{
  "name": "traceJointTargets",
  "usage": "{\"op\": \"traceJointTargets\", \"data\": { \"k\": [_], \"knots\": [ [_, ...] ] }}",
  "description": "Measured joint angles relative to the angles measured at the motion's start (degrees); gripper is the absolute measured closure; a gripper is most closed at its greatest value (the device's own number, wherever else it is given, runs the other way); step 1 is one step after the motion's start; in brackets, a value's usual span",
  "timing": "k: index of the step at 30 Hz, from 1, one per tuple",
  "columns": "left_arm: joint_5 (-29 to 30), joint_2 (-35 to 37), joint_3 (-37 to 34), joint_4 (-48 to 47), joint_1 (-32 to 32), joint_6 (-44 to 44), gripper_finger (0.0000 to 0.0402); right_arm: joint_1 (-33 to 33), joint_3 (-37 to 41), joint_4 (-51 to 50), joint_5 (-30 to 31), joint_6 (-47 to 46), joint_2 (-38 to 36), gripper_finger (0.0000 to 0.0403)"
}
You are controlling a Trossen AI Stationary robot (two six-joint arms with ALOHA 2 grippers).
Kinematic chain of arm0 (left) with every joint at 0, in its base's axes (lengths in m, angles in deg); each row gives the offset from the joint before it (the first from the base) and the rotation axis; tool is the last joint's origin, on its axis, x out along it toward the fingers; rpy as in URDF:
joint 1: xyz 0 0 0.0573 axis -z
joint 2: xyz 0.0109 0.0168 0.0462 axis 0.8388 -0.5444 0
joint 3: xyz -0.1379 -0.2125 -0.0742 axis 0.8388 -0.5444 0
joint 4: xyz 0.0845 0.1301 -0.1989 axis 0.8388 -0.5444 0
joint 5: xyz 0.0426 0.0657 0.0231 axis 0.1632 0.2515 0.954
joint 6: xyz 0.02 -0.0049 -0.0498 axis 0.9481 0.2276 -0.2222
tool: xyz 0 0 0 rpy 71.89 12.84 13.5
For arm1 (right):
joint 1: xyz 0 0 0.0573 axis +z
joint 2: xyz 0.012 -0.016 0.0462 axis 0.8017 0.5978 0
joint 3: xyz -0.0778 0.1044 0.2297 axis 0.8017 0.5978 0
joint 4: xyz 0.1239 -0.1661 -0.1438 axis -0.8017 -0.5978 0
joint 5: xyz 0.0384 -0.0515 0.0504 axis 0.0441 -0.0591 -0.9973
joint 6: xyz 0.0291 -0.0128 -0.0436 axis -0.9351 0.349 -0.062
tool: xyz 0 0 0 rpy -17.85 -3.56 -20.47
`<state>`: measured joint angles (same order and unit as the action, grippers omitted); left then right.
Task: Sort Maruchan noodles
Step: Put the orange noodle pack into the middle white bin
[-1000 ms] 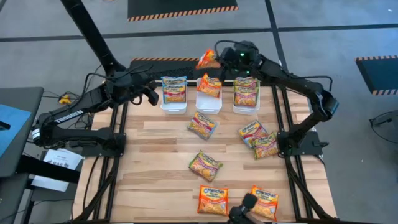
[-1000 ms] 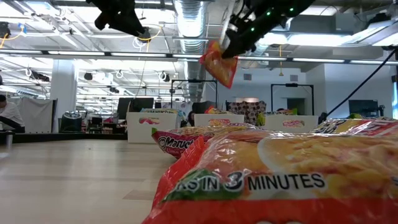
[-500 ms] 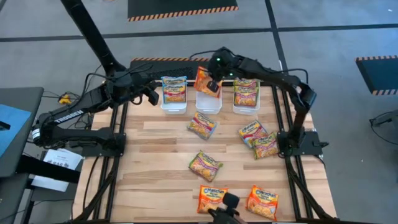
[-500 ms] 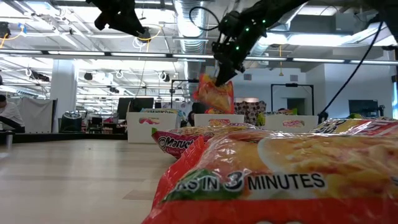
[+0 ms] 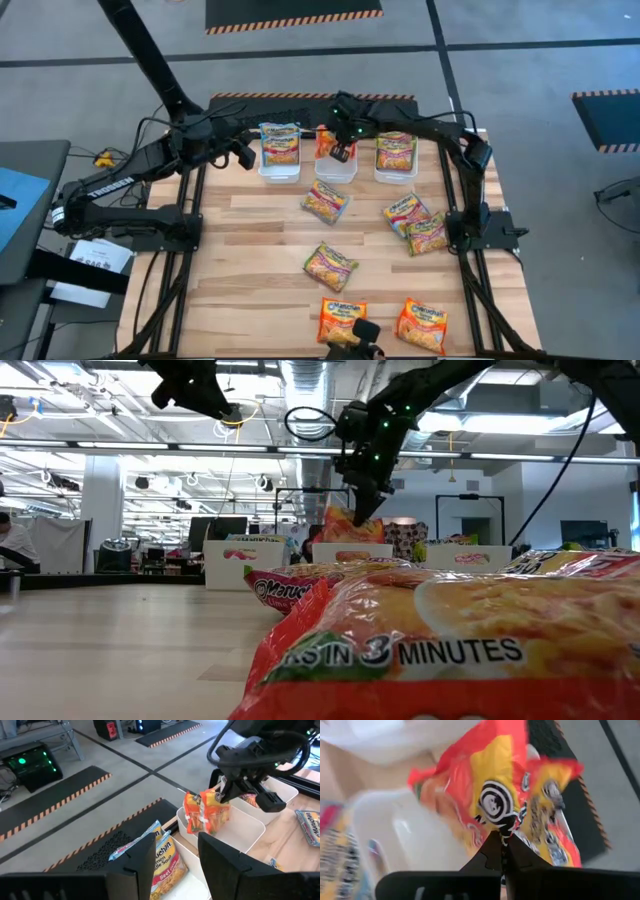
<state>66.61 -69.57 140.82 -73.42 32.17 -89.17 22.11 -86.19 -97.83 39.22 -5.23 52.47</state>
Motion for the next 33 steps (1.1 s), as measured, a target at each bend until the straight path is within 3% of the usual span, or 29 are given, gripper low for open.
{"op": "traceJointTargets", "data": {
  "k": [11,30,33],
  "knots": [
    [0.0,0.0,0.0,0.0,0.0,0.0,0.0265,-0.5,0.0,-0.6,2.7,0.2,0.0,0.0387],
    [0.0,0.0,0.0,0.1,0.0,-0.5,0.0265,-0.5,-0.1,-0.6,2.8,0.6,-0.1,0.0257],
    [0.0,0.0,0.0,0.1,0.0,-0.5,0.0265,-0.5,-1.7,-1.8,0.3,0.2,-0.1,0.0248]
  ]
}}
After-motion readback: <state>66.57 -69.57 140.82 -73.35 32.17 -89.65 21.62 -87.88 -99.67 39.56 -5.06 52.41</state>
